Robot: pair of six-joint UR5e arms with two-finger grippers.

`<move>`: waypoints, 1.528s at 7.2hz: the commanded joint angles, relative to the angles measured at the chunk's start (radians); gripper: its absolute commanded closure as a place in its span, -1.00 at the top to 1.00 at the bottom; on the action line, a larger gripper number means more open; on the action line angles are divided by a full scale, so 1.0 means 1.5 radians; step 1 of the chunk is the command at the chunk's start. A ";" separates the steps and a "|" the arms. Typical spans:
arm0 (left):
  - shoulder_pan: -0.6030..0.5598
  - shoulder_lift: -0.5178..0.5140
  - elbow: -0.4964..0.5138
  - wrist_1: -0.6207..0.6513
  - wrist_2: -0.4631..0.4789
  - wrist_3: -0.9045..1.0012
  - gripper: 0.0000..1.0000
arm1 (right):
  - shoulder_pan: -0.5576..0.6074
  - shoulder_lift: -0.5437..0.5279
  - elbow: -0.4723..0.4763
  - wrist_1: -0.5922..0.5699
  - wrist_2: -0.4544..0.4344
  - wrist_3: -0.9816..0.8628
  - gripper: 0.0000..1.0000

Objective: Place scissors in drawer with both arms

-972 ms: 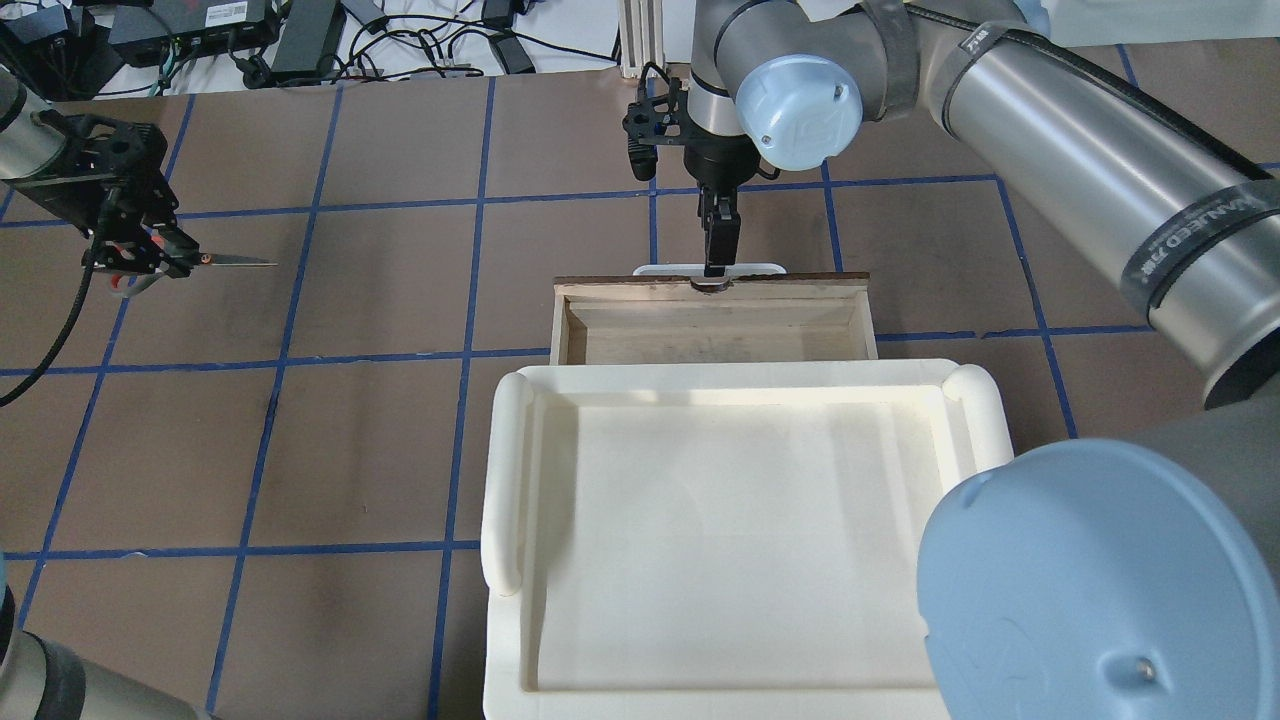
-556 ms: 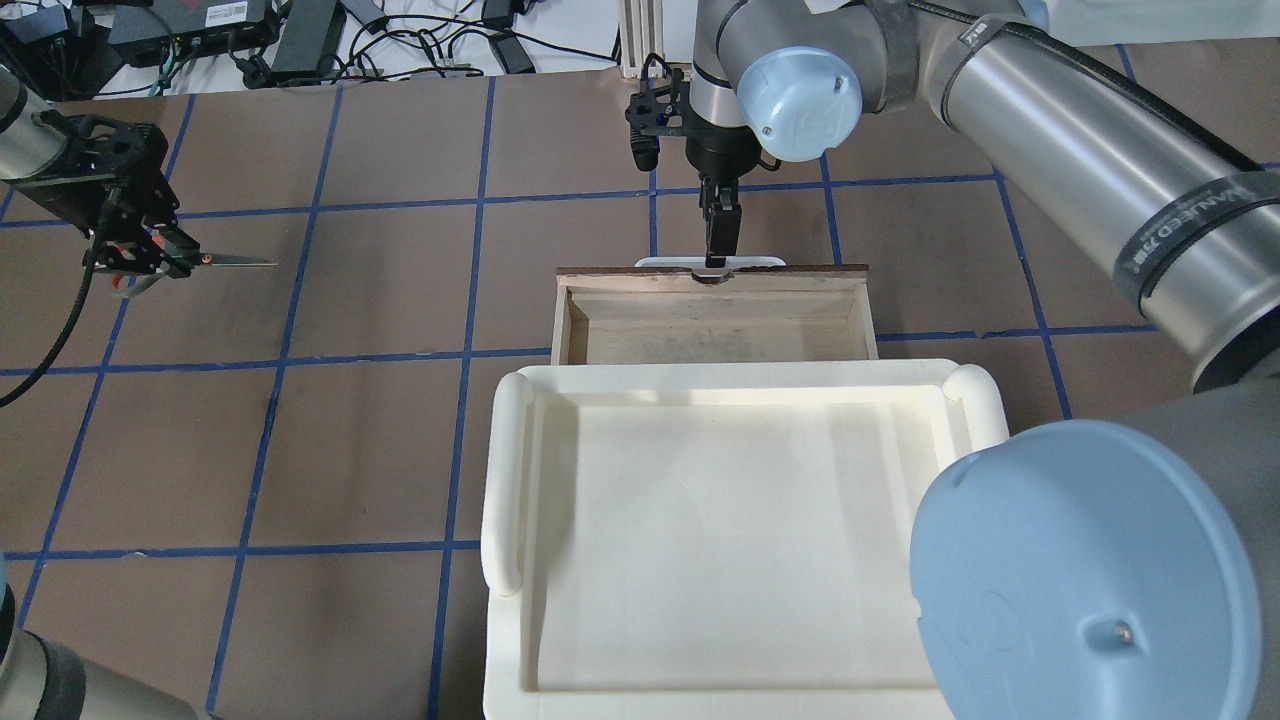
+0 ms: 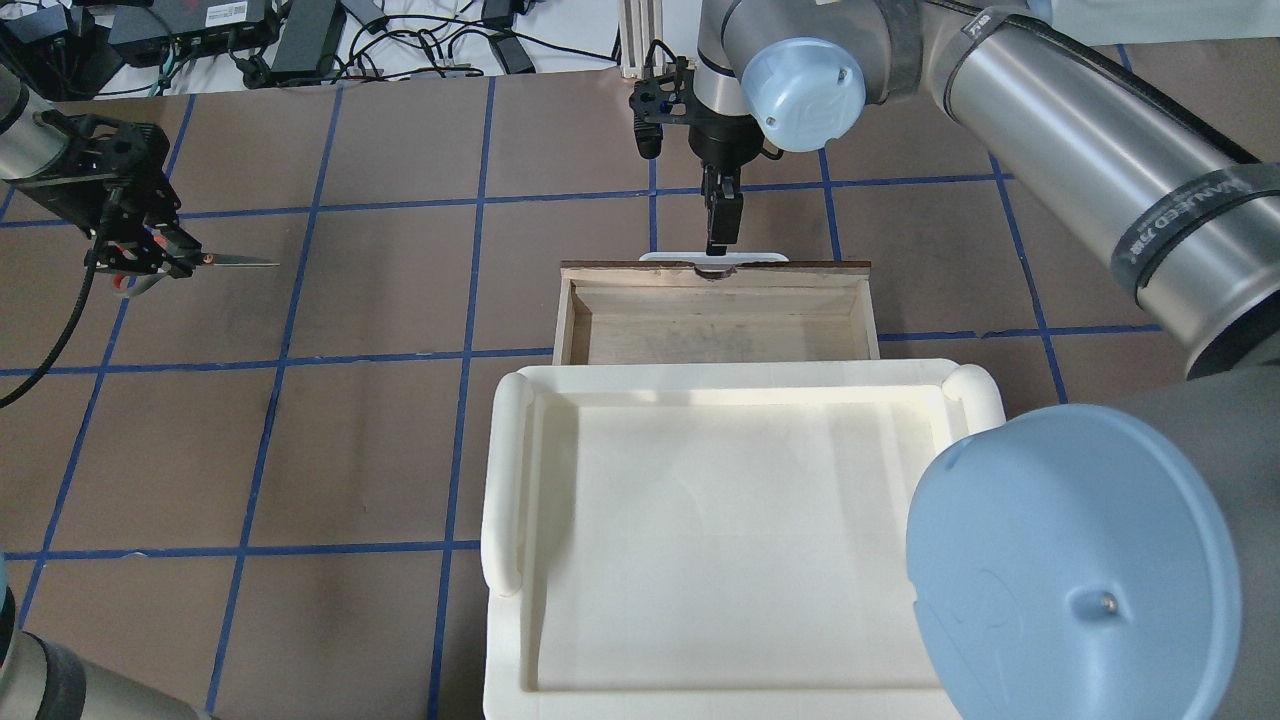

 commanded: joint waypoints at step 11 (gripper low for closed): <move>-0.081 0.019 0.001 -0.005 0.010 -0.061 -1.00 | -0.002 0.000 0.020 0.043 -0.015 0.004 1.00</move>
